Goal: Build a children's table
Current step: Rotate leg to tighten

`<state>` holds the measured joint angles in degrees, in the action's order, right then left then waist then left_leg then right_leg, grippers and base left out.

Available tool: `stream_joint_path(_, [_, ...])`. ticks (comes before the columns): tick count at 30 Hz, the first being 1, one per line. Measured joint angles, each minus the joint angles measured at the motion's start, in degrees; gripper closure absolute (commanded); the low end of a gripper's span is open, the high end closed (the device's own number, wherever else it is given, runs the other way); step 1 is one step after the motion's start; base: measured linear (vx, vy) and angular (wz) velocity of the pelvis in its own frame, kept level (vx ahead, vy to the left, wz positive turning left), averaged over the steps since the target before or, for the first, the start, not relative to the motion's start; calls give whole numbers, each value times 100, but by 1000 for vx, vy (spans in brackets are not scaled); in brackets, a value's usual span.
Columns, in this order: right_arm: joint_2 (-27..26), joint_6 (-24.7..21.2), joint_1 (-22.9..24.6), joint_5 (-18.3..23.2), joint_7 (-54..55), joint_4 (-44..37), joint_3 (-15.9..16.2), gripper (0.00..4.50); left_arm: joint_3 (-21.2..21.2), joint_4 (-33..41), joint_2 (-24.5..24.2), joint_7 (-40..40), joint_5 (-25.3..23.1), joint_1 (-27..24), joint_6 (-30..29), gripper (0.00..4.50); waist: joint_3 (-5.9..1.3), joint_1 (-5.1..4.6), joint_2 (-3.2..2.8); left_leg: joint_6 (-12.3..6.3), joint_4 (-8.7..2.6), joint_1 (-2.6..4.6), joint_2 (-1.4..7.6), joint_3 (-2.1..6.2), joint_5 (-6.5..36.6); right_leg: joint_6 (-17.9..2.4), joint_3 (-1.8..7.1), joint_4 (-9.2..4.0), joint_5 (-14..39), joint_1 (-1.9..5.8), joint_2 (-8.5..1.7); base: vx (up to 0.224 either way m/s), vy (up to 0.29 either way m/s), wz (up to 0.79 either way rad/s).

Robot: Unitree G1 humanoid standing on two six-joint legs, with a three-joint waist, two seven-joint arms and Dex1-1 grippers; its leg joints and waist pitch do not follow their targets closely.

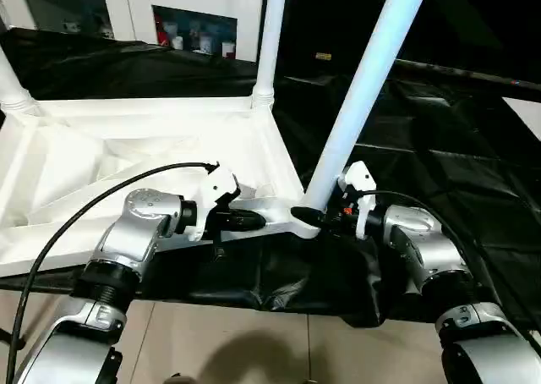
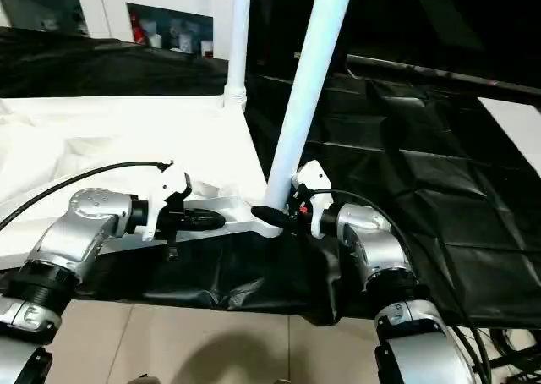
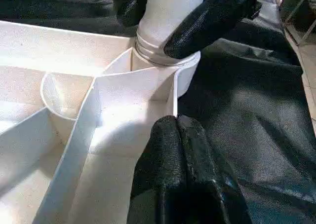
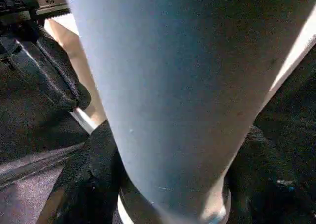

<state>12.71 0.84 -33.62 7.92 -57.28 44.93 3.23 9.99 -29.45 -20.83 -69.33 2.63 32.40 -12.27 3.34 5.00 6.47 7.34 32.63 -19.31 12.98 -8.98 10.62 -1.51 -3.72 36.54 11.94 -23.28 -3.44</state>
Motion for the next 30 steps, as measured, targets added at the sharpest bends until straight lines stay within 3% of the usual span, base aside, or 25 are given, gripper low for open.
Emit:
stream_joint_path(6, [-388,-47,62,-20,825,7,-132,203,148,-62,232,252,-76,123,-98,450,-13,-15,24,39,4,27,2,0,13,-9,1,12,-12,12,2,0,0,0])
stream_joint_path(12, [-1311,-75,-80,-213,2708,52,-213,203,655,-561,1086,913,-445,428,-202,450,-6,-73,29,65,-4,29,8,5,-2,3,1,16,-35,0,12,0,0,0])
stream_joint_path(17, [-1512,-164,-202,-313,3419,120,-286,203,661,-770,1167,1281,-592,649,-192,450,-2,-34,24,67,-6,22,6,6,-3,8,2,12,-39,-3,12,0,0,0])
stream_joint_path(22, [-1464,-52,-209,-362,3424,113,-211,203,722,-231,713,811,-526,464,-14,450,2,-35,19,66,-9,14,7,6,-3,-13,1,6,-47,-9,12,0,0,0])
stream_joint_path(27, [-1246,84,-222,-509,3470,126,-189,206,707,654,-248,42,-408,333,-368,450,0,21,22,66,-8,21,6,4,-3,-11,1,-2,-37,-8,10,0,0,0])
stream_joint_path(30, [-1187,106,-228,-495,3468,132,-241,216,608,669,-562,-69,-405,332,-498,409,0,39,23,65,-4,20,3,2,-3,-10,4,-6,-38,-4,5,0,0,0])
